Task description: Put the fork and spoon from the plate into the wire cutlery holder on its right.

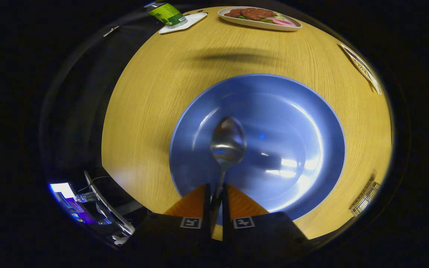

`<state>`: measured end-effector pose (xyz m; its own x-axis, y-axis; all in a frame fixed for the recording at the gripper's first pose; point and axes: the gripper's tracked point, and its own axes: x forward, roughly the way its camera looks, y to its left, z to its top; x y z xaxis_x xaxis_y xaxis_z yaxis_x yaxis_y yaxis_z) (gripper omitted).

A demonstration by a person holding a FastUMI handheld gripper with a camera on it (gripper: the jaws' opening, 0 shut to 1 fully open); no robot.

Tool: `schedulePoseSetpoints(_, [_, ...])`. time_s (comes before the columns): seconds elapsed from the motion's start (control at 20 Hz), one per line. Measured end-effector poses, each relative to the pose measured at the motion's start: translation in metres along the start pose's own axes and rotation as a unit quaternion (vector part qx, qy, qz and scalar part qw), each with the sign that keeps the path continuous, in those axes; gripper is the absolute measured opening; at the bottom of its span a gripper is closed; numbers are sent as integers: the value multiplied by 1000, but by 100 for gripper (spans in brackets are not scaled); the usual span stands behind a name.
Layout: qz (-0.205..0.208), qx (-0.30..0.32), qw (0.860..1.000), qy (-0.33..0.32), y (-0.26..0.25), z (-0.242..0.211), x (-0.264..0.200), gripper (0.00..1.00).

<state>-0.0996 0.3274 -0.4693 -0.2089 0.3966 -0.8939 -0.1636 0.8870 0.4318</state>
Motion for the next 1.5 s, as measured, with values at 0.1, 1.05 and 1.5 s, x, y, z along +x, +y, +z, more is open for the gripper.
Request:
schedulePoseSetpoints(0.1, [9,9,1000,-1,-4,-2,-5,7])
schedulePoseSetpoints(1.05, [110,61,985,-119,-86,-22,-187,7])
schedulePoseSetpoints(1.5, [25,91,991,-99,-231,-88,-259,7])
